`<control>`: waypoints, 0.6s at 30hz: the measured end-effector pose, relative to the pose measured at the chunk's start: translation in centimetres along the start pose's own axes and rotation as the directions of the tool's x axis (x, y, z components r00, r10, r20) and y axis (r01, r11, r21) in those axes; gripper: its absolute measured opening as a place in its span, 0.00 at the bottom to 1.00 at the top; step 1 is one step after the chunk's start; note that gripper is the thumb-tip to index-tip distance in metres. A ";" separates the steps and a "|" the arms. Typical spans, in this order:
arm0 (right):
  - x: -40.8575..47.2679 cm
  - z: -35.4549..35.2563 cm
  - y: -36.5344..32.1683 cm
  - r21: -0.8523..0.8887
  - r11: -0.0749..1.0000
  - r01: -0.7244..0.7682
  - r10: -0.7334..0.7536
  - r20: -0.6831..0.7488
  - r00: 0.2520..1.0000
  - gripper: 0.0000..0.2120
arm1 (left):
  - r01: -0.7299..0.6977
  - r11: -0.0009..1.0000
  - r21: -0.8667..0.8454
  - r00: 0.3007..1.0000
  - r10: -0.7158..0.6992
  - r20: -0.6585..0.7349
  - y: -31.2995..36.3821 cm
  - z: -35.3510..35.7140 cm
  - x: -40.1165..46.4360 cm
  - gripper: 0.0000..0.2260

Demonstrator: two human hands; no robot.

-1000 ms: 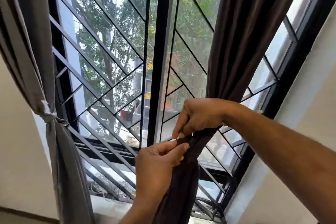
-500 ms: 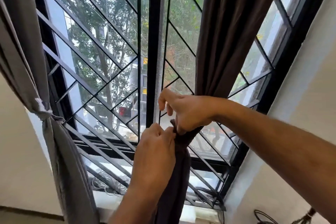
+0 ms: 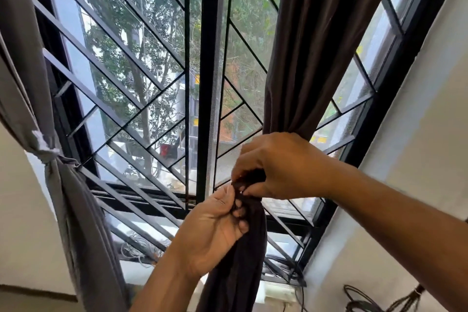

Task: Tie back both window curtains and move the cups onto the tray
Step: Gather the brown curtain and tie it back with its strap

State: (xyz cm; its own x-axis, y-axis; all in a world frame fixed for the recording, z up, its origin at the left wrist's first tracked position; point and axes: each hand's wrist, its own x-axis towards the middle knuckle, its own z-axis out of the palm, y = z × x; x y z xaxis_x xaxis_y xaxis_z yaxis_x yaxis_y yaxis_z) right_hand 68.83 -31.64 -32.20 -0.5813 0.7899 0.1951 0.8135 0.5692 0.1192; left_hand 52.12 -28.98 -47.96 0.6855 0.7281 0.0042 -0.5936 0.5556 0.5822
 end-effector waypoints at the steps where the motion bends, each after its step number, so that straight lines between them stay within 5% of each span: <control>1: -0.4 0.3 -0.2 -0.073 0.997 0.016 -0.017 -0.015 1.000 0.11 | 0.012 1.000 0.020 1.000 -0.012 -0.006 0.0 -0.2 0.1 0.12; 5: -1.4 1.9 -1.1 -0.228 0.973 -0.050 0.038 -0.053 0.998 0.13 | 0.037 0.994 0.102 0.998 -0.032 -0.054 0.0 -1.2 0.6 0.09; 11: -0.7 1.0 -0.6 -0.001 0.884 -0.468 0.468 0.021 0.884 0.16 | 0.195 0.977 -0.087 0.980 -0.198 -0.029 -1.7 0.9 1.5 0.07; 18: -2.8 -0.2 0.4 0.145 0.816 -0.560 0.556 0.069 0.828 0.12 | 0.133 0.991 0.000 0.989 -0.133 -0.068 -2.6 0.9 2.5 0.06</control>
State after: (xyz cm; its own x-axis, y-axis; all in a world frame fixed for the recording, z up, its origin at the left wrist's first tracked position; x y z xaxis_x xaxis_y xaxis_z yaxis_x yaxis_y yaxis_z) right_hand 70.74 -33.65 -32.47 -0.0298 0.9866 0.1607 0.9866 0.0548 -0.1536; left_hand 55.78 -28.96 -48.68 0.7281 0.6734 -0.1283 -0.4972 0.6476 0.5774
